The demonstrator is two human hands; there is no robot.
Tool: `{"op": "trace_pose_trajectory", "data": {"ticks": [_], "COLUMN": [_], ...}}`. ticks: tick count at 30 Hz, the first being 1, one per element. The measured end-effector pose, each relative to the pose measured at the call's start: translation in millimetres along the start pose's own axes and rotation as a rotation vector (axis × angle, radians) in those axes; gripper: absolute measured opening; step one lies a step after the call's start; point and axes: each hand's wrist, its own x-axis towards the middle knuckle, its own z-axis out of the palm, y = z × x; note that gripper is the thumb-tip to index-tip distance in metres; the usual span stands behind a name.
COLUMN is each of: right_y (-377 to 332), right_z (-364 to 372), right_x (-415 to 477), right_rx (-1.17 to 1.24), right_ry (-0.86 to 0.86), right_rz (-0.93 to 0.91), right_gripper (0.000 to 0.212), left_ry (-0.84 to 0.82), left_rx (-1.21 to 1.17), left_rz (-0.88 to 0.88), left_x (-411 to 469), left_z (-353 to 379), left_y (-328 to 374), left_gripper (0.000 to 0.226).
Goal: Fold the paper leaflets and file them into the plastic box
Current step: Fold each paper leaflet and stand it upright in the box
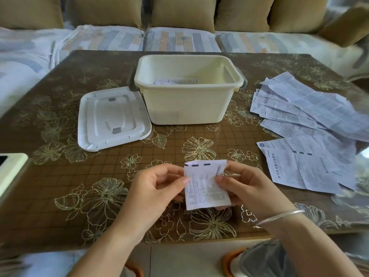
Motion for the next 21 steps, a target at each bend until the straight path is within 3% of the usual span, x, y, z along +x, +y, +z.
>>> {"op": "trace_pose_trajectory", "data": {"ticks": [5, 9, 13, 16, 19, 21], "right_y": [1, -7, -23, -56, -99, -124], "right_z": [4, 2, -3, -3, -3, -1], "right_x": [4, 8, 19, 31, 49, 64], "right_rx": [0.149, 0.176, -0.193, -0.464, -0.643, -0.761], "right_ry": [-0.019, -0.04, -0.024, 0.042, 0.014, 0.01], "right_rz": [0.032, 0.054, -0.09, -0.334, -0.486, -0.489], "right_gripper": [0.028, 0.043, 0.035, 0.006, 0.033, 0.031], "left_ry": [-0.055, -0.011, -0.055, -0.091, -0.095, -0.063], "left_rx": [-0.095, 0.067, 0.265, 0.322, 0.365, 0.414], "left_rz": [-0.073, -0.044, 0.047, 0.193, 0.344, 0.437], "left_x": [7, 11, 21, 33, 52, 67], "left_z": [-4, -8, -16, -26, -36, -42], "left_y": [1, 5, 16, 41, 73, 93], "left_gripper": [0.015, 0.04, 0.043, 0.045, 0.043, 0.045]}}
